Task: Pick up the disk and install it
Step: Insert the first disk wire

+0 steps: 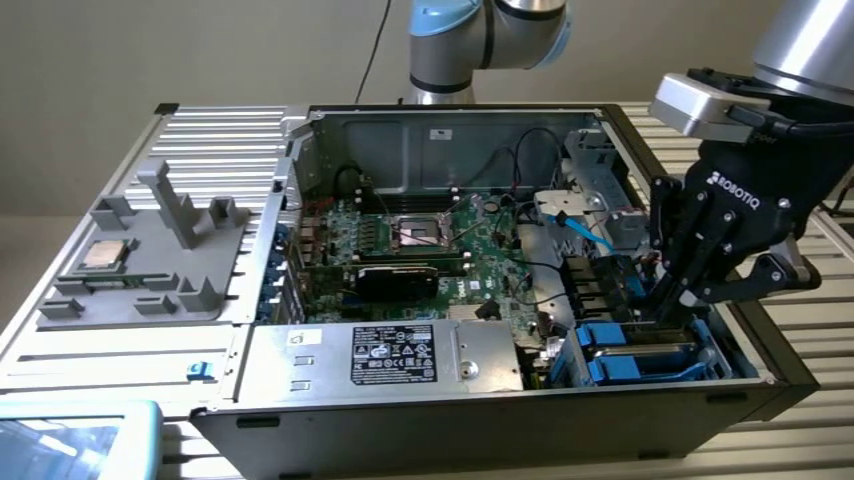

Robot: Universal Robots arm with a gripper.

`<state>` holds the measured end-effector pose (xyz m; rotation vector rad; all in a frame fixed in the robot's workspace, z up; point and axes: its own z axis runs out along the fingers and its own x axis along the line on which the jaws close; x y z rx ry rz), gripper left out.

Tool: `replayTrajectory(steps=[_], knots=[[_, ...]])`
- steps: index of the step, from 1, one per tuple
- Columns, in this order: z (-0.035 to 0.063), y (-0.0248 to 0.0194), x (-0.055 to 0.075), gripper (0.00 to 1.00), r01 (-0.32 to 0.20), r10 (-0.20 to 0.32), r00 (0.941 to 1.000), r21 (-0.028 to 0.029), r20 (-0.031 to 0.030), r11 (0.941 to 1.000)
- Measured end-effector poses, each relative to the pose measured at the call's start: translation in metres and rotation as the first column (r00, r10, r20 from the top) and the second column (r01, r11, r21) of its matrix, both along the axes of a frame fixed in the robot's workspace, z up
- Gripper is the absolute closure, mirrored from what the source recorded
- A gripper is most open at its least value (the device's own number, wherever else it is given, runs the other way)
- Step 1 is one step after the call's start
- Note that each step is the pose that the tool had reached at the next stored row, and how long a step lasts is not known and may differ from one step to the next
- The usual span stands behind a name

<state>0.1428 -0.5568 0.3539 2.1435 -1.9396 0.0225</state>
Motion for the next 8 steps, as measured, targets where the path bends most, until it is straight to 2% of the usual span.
replayTrajectory(steps=[3, 8], knots=[[0.0000, -0.0001, 0.0002, 0.84, 0.000, 0.000, 1.0000, 0.0001, 0.0000, 1.0000], [-0.0006, 0.0029, 0.0007, 0.84, 0.013, -0.013, 0.9999, -0.0004, -0.0001, 0.9999]])
